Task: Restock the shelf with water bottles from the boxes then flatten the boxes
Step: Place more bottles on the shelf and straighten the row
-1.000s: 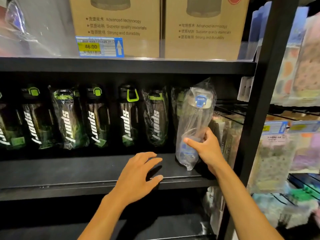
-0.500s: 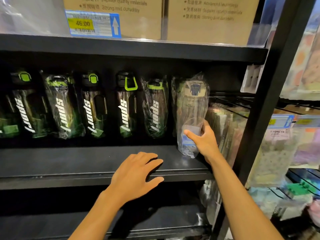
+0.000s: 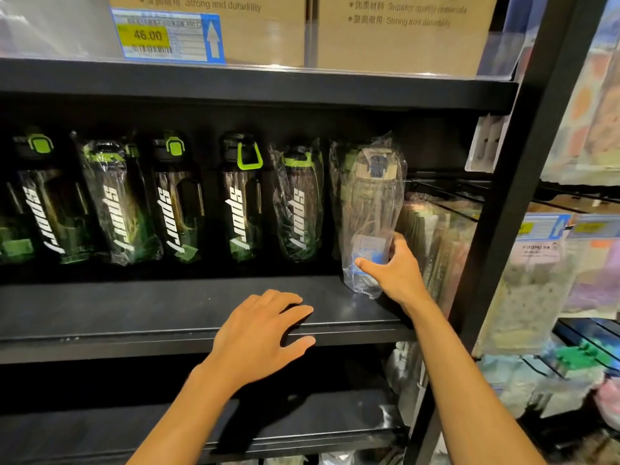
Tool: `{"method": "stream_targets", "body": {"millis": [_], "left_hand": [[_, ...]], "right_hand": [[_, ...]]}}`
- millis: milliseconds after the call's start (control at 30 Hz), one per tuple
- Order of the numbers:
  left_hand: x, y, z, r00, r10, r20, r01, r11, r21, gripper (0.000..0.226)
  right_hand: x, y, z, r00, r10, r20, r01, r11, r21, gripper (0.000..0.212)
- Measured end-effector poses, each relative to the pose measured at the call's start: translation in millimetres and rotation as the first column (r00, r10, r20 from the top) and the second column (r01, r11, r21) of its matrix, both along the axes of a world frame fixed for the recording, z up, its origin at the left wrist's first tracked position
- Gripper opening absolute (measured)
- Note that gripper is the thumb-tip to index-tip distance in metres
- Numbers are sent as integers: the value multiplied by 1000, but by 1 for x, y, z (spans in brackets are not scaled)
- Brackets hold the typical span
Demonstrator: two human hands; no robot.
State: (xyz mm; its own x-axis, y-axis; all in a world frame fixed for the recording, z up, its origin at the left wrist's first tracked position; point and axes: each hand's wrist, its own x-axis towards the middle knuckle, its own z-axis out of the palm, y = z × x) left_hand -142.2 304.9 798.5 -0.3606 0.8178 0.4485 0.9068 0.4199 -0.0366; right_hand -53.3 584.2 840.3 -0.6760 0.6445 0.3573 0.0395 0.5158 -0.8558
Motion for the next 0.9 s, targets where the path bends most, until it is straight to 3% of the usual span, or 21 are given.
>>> {"method": "stream_targets", "body": {"millis": [100,233,267,333,433,533,700,900], "left_hand": [[1,-1,0,1000,4,-13,-3,1000,5,59],[2,-2,1,1000,-18,-8,18,1000,0,59],[2,-3,2,999,-35,-2,35,999,4,58],[3,-6,4,998,-64,2,64,997,43,56],[16,-21,-1,998,-56,-10,57,983,176,49],[40,-45,-22,999,-30,-13,32,951,306,40],[90,-109,-87,985,113,132,-155,915,373,30],[167,-229,-185,865,237,443,-341,925,170,32]], "right_hand": [[0,-1,-2,999,-5,33,5,1000,1,78],[14,-12,2,998,-27,64,27,1000,9,113],[21,-18,2,996,-47,81,43,998,54,112],[41,-38,-2,993,-102,64,88,977,193,92],[76,-76,-21,986,-132,-101,163,887,432,57],[103,-105,-56,980,-89,-178,169,846,505,41],[154,-153,-149,999,5,35,-19,912,410,44],[222,-238,-265,898,79,433,-206,944,256,62]]}}
